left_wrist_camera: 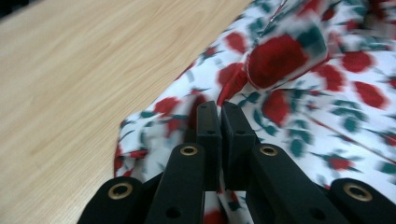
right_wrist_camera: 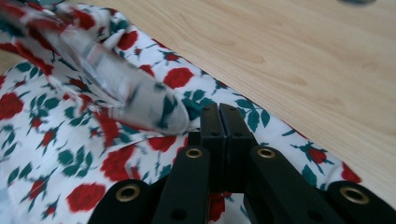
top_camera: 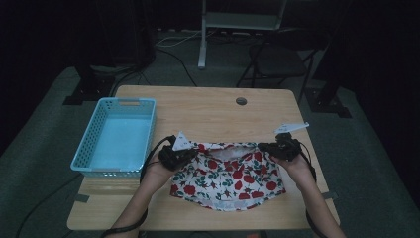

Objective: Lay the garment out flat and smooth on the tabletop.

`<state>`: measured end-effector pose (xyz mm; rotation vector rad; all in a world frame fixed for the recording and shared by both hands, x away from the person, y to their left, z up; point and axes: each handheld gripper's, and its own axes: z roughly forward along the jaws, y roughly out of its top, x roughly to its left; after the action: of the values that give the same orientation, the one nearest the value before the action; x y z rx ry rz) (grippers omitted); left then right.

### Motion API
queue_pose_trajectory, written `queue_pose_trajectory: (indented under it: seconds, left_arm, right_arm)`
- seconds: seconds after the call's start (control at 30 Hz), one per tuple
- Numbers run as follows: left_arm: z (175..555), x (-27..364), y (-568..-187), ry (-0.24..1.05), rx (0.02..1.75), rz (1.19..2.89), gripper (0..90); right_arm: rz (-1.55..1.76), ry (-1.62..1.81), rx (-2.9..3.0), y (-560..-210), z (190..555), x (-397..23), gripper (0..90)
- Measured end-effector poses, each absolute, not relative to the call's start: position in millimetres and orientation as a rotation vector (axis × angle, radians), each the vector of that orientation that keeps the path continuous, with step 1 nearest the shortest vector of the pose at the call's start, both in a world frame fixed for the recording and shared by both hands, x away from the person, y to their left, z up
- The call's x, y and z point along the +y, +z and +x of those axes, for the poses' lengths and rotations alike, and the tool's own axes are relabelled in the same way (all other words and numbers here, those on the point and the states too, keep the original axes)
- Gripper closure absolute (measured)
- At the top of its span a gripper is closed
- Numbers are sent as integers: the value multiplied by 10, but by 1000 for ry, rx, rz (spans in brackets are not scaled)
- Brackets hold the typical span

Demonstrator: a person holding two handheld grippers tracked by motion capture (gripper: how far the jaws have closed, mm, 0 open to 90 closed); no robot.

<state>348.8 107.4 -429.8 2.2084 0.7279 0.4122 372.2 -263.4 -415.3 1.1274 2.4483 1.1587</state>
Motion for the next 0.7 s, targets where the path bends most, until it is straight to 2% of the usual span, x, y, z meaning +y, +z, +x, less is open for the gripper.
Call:
queue_pose_trajectory:
  seconds: [0.13,0.17,0.2,0.23,0.27,0.33,0.43,0.53,0.7]
  left_arm:
    - [3677,1094,-4430,337,801,2192,876]
    - [3711,1093,-4455,327,834,2192,841]
    - [3735,1090,-4468,340,878,2199,714]
    - [3732,1085,-4471,372,899,2202,559]
    - [3703,1094,-4454,425,912,2201,513]
    - [3651,1154,-4393,408,919,2158,467]
    - [3585,1243,-4337,330,931,2111,427]
    - [3521,1275,-4355,336,956,2120,397]
    - [3355,1252,-4370,320,891,2146,385]
  right_arm:
    - [1212,1141,2458,-4287,3861,-2628,892]
    - [1227,1127,2461,-4315,3884,-2623,892]
    - [1243,1112,2460,-4344,3908,-2622,889]
    - [1264,1109,2451,-4369,3929,-2631,845]
    - [1291,1117,2432,-4383,3942,-2647,750]
    - [1370,1187,2387,-4376,3941,-2711,606]
    - [1383,1218,2342,-4314,3863,-2757,502]
    - [1367,1224,2359,-4293,3783,-2764,480]
    - [1380,1207,2422,-4413,3750,-2732,428]
